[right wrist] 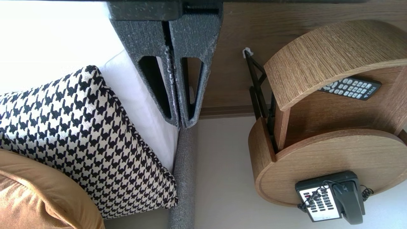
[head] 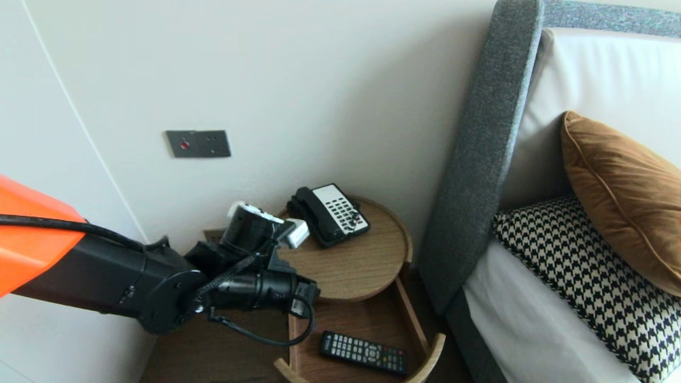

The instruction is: Take the remote control out of the drawer one by one and place them on the table

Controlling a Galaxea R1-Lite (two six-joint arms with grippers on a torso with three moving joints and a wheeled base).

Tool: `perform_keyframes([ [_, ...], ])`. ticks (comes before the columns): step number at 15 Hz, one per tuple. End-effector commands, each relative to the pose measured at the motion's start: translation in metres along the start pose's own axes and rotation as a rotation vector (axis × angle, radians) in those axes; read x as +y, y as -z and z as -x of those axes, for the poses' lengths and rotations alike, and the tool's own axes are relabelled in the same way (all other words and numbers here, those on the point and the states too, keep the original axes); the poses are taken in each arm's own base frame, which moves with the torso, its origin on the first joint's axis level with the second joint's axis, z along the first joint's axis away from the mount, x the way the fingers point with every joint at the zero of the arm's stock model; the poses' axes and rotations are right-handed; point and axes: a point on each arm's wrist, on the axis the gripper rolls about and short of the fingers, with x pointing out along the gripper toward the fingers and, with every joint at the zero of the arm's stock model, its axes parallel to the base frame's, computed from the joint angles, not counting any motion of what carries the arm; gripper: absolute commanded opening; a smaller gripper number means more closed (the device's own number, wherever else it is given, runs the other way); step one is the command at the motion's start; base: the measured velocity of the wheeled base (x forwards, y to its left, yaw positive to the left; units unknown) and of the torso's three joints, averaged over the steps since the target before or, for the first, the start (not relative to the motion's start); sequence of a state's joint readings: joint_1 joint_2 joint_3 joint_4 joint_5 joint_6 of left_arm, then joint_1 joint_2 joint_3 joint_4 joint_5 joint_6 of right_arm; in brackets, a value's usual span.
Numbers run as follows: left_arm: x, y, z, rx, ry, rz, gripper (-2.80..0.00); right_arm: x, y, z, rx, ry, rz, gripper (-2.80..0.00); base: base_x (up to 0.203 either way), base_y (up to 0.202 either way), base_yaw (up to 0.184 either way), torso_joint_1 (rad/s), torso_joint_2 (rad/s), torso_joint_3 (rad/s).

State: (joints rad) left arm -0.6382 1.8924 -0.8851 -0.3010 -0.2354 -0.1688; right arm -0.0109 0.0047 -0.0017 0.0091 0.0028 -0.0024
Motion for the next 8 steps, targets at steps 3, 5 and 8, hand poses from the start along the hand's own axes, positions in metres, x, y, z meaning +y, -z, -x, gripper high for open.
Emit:
perform_keyframes([
  [3,0.001,-0.019,0.013,-0.126,0.066,-0.129,-2.80,0.000,0.000,0.000,0.002,0.000,0.001,-2.80,0.000,0.000,0.000,0.000,0.00,0.000],
  [5,0.004,-0.018,0.005,-0.116,0.120,-0.143,-2.80,0.000,0.000,0.000,0.003,0.000,0.001,-2.80,0.000,0.000,0.000,0.000,0.00,0.000],
  [8,0.016,-0.009,-0.007,-0.051,0.178,-0.111,-2.80,0.000,0.000,0.000,0.003,0.000,0.001,-2.80,0.000,0.000,0.000,0.000,0.00,0.000],
])
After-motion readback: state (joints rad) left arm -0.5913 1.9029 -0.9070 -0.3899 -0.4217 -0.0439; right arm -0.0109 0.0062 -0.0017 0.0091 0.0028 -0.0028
